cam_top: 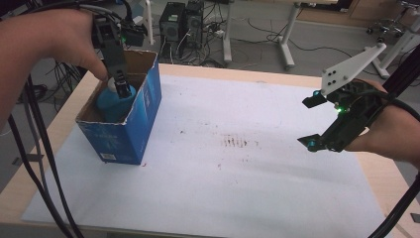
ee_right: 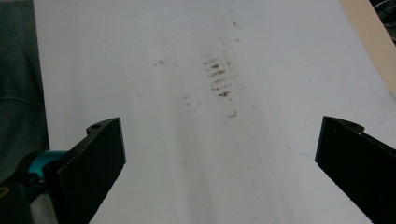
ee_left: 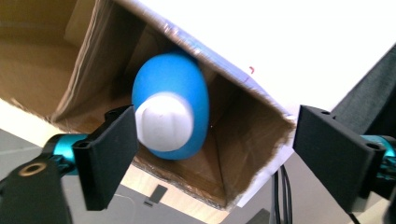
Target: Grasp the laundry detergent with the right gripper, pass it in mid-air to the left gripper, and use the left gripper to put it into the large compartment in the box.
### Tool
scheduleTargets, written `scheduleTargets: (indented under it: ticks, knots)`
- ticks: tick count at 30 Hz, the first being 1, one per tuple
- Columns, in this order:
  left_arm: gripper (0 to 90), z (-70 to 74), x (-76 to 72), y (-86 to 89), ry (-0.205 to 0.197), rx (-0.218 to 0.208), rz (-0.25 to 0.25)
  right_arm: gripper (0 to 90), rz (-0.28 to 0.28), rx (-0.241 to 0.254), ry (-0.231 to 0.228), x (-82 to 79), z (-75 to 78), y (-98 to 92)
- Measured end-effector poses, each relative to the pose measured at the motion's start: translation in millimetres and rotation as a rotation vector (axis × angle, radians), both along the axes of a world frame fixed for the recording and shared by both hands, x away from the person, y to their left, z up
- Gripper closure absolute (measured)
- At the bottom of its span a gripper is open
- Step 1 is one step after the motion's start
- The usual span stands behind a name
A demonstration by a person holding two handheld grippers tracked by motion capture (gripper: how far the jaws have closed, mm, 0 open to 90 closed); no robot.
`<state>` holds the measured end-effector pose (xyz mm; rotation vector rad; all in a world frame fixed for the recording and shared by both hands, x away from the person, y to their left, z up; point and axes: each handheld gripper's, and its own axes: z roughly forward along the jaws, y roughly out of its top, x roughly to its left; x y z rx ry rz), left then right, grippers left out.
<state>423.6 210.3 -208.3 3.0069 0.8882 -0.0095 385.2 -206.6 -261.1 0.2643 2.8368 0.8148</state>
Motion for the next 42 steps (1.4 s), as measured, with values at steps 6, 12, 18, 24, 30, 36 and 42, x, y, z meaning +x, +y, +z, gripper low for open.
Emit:
scheduleTargets:
  ticks: [6, 12, 18, 24, 30, 36, 42]
  knots:
    - [8.6, 6.0, -5.6, -30.6, -0.002, -0.025, -0.135, 0.7, 0.034, -0.083, 0.012, 5.0, 11.3, 2.5]
    - [6.6, 1.0, -7.3, -56.9, 0.012, -0.037, -0.241, 0.7, 0.07, -0.173, 0.034, 9.0, 8.2, 9.0]
    - [4.1, -5.5, -6.2, -75.9, 0.008, -0.041, -0.316, 0.7, 0.108, -0.253, 0.065, 11.7, 0.1, 16.2]
    - [4.1, -10.6, -1.6, -86.7, 0.026, -0.053, -0.352, 0.7, 0.12, -0.304, 0.083, 14.8, -8.6, 17.9]
    - [1.6, -18.6, 10.6, -92.7, 0.016, -0.059, -0.364, 0.7, 0.151, -0.375, 0.109, 21.8, -23.1, 19.3]
    - [1.6, -22.1, 17.3, -93.2, 0.019, -0.066, -0.372, 0.7, 0.152, -0.392, 0.116, 26.7, -31.8, 20.9]
    - [1.6, -26.6, 17.4, -97.4, 0.021, -0.057, -0.397, 0.7, 0.146, -0.402, 0.138, 31.6, -43.6, 22.8]
